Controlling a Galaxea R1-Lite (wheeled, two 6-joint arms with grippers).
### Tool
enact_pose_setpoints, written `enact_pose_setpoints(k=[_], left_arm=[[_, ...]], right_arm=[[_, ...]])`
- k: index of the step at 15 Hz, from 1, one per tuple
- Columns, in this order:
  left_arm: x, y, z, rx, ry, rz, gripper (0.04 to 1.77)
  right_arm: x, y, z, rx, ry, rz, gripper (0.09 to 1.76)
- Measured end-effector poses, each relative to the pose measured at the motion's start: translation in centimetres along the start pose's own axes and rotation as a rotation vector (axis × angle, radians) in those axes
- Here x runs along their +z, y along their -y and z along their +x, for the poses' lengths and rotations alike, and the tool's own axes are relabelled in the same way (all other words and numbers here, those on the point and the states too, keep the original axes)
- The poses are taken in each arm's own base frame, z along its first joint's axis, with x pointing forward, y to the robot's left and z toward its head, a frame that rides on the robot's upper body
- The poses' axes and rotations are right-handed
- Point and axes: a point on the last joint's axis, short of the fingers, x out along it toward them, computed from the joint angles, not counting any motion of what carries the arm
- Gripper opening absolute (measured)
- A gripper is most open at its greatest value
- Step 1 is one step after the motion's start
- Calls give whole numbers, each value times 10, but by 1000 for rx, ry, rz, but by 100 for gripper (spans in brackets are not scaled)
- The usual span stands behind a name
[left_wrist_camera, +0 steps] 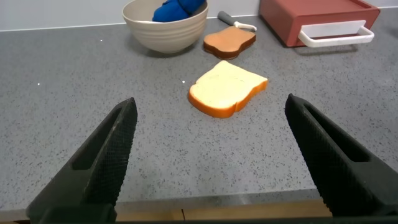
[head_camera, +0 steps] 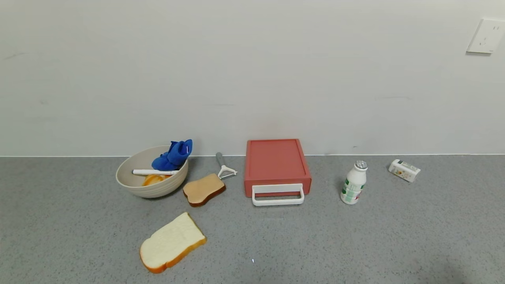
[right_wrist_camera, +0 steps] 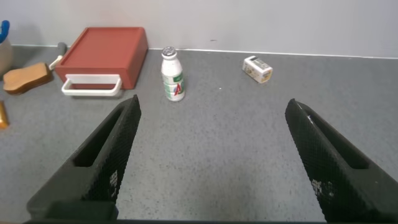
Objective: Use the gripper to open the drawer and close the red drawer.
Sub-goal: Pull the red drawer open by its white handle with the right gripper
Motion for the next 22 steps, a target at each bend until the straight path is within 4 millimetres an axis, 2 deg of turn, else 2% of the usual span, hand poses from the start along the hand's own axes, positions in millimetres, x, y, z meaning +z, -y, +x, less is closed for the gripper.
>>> enact_pose_setpoints(k=[4,5,9,12,14,16,19,22], left_arm=[[0,0,0,0,0,0,172],[0,0,0,0,0,0,172],[0,0,0,0,0,0,172],[0,0,0,0,0,0,172],[0,0,0,0,0,0,172],[0,0,0,0,0,0,172],[0,0,0,0,0,0,172],[0,0,0,0,0,0,172]], right_arm=[[0,0,0,0,0,0,171],[9,1,14,9,-31,4,171],[49,5,104,62,-178,16,171],[66,-9,163,98,-281,20,171],[67,-30,199,111,-338,41,171],[60,-62,228,125,-390,41,171],[37,-113,257,122,-456,56,171],[13,-153,276,125,-511,47,171]])
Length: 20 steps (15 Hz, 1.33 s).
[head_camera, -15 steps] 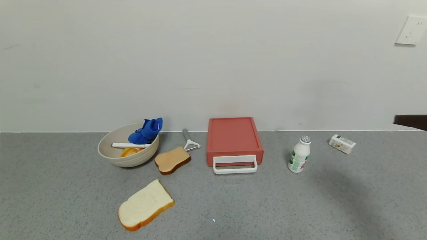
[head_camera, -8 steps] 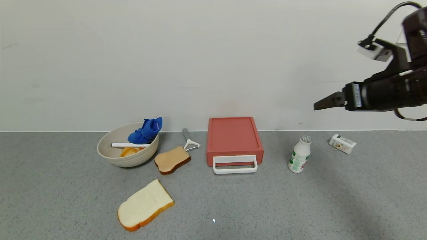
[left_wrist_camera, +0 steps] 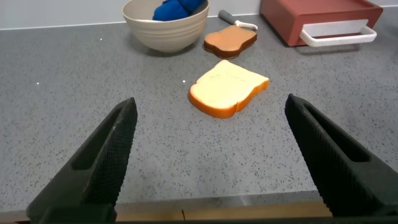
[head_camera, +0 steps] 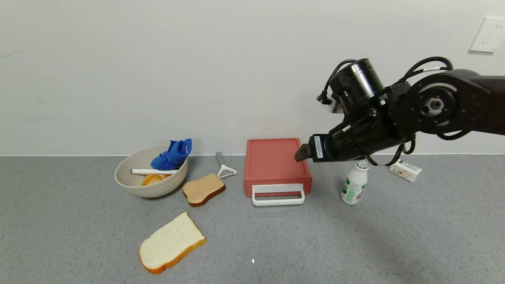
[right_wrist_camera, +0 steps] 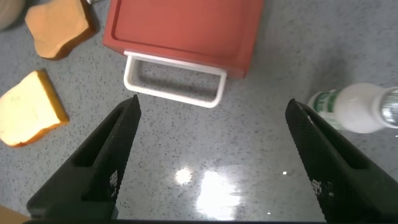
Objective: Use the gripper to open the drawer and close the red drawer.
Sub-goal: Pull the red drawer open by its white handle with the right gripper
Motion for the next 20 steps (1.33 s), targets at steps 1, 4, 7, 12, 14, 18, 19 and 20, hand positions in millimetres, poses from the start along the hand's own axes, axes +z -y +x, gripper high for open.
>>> enact_pose_setpoints(k=[1,4,7,12,14,18,19,20], left_arm=[[0,0,0,0,0,0,172],[0,0,0,0,0,0,172],[0,0,0,0,0,0,172],[0,0,0,0,0,0,172],[0,0,0,0,0,0,172],[0,0,0,0,0,0,172],[0,0,0,0,0,0,172],[0,0,0,0,0,0,172]], right_arm=[[-4,-9,9,-3,-11,1,171],[-13,-33,32,-17,-29,15,171],[-24,-55,50,-32,-55,21,171],[-40,-72,80,-62,-66,72,171],[-45,-73,90,-68,-72,93,171],[-48,-75,110,-104,-17,127,171],[-50,-75,115,-111,-7,130,171],[-51,-75,120,-112,-1,130,171]])
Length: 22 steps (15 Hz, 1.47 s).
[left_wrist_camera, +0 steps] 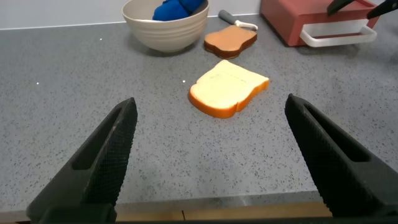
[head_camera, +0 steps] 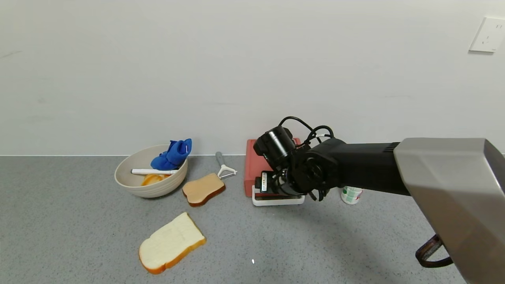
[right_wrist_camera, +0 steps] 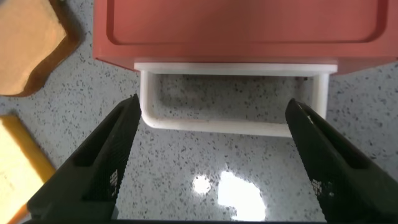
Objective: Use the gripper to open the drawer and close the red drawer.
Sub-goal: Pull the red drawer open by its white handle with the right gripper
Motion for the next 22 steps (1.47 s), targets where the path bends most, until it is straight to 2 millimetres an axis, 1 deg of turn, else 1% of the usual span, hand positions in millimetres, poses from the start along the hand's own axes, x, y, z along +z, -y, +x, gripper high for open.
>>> enact_pose_setpoints(k=[4,6,17,22], left_arm=[[0,0,0,0,0,0,172],[0,0,0,0,0,0,172],[0,0,0,0,0,0,172],[0,0,0,0,0,0,172]], right_arm=[[-9,-1,15,-42,10,-12,171],[-12,-2,19,-49,3,-20,171],[-18,2,35,-66,-16,-71,171],[-23,2,38,-63,-53,-96,171]])
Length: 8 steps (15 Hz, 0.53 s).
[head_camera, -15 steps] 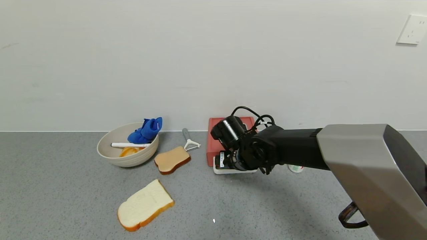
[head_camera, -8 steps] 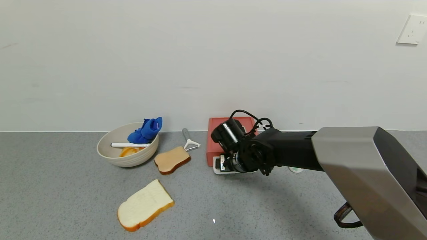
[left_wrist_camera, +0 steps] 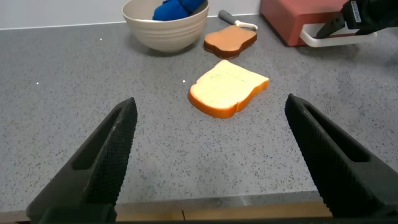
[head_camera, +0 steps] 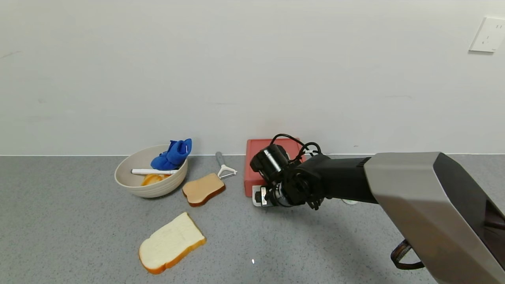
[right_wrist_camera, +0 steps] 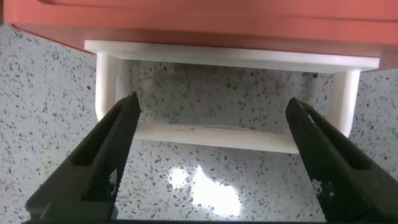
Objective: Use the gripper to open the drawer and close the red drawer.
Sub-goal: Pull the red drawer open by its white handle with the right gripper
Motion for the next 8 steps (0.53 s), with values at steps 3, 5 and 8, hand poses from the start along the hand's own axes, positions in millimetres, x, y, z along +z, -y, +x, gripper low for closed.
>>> enact_pose_setpoints(k=[3,5,8], left_arm=[[0,0,0,0,0,0,172],[0,0,0,0,0,0,172],[0,0,0,0,0,0,172]], right_arm=[[-5,0,-4,14,-59,-17,171],[-8,1,-8,32,-114,-22,171],[-12,2,-16,41,-186,1,171]])
